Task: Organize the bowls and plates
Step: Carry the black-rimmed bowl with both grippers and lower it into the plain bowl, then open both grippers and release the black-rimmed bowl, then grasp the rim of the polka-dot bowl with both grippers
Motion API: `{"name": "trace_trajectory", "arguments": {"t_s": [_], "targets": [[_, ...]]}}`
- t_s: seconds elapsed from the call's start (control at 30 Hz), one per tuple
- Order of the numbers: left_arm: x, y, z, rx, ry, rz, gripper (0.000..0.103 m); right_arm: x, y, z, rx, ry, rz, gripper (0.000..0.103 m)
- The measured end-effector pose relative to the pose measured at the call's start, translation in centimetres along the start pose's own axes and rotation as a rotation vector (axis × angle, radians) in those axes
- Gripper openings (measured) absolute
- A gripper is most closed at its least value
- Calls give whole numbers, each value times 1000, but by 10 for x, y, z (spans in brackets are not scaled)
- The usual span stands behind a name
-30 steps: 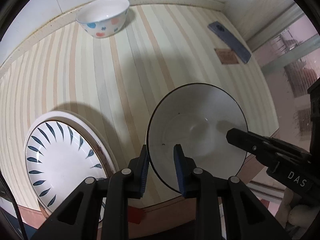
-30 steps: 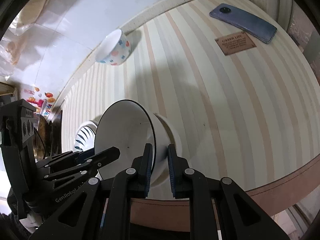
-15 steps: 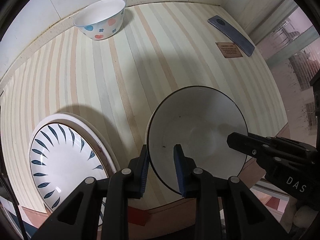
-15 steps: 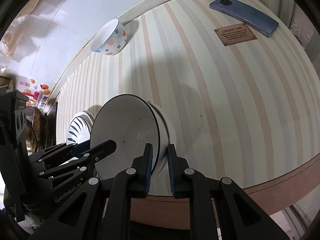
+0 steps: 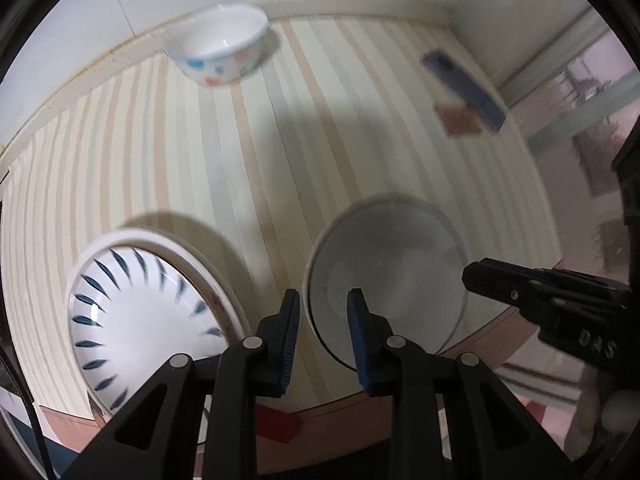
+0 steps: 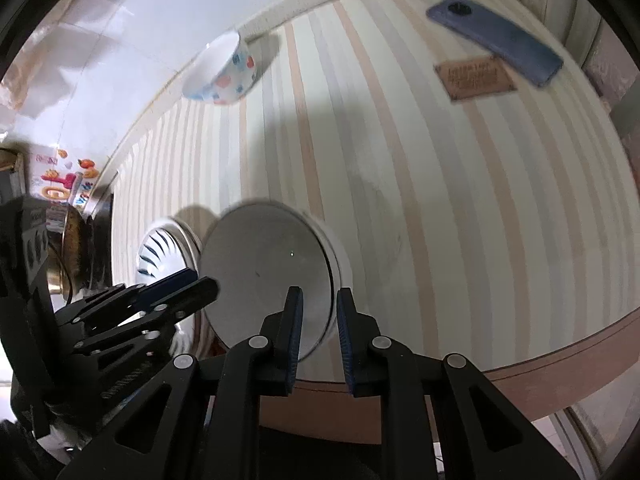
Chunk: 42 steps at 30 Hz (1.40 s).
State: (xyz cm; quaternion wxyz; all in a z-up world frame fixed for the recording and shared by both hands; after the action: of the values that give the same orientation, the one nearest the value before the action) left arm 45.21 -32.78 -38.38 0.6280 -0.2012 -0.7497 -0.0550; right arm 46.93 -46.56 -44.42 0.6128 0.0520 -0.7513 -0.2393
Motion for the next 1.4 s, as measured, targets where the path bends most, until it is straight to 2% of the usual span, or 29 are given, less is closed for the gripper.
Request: {"name": "trace_trajectory", "arguments": {"t_s": [0.07,0.13,0.2,0.3,0.4,0.53,0.67,0.73,0.8,0.83,0.93,1.13,1.4], "targets": [[19,10,-18,36,-43,14,23,10,5,-13,2,-17,-12,30],[31,25,-40,89,-75,29,30,17,14,-37,3,-35,-37,49],[36,46,-67,156,-105,31,31,17,28,-66,16,-48,-66,54],[28,90,-116,258,-143,5,31,4,49,-110,47,-65,-88,54],[6,126,-154,337,-144,-11,31,-18,67,-149,47,-74,-111,54],[-29,157,-185,391,-106,-6,31,-62,83,-206,33,-68,-130,54],[-61,169,-206,409,-61,40,31,-102,90,-245,14,-49,-130,54],[-72,169,-210,404,-44,63,31,-117,89,-256,5,-36,-120,50],[-83,168,-215,398,-33,89,30,-128,91,-264,3,-34,-130,33],[-88,166,-217,390,-30,100,22,-133,90,-267,4,-26,-125,22],[-88,167,-218,388,-39,85,17,-138,89,-270,12,-34,-104,18],[-85,166,-212,377,-53,72,17,-138,92,-267,35,-44,-82,17],[-57,158,-191,364,-76,45,17,-116,106,-250,68,-44,-84,17]]}}
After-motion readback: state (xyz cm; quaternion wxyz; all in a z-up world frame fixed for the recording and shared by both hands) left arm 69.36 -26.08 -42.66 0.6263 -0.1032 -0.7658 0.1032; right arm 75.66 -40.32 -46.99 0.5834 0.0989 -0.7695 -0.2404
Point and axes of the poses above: each gripper's, at about its wrist camera, not at the fingertips, and x roughly against the way its jaws point, y to its left, z to its underside, the point moved 8 cm from there along -x, roughly the way its jaws point, and after that the axes turned 2 degrees about -y, right-handed, at the moved point
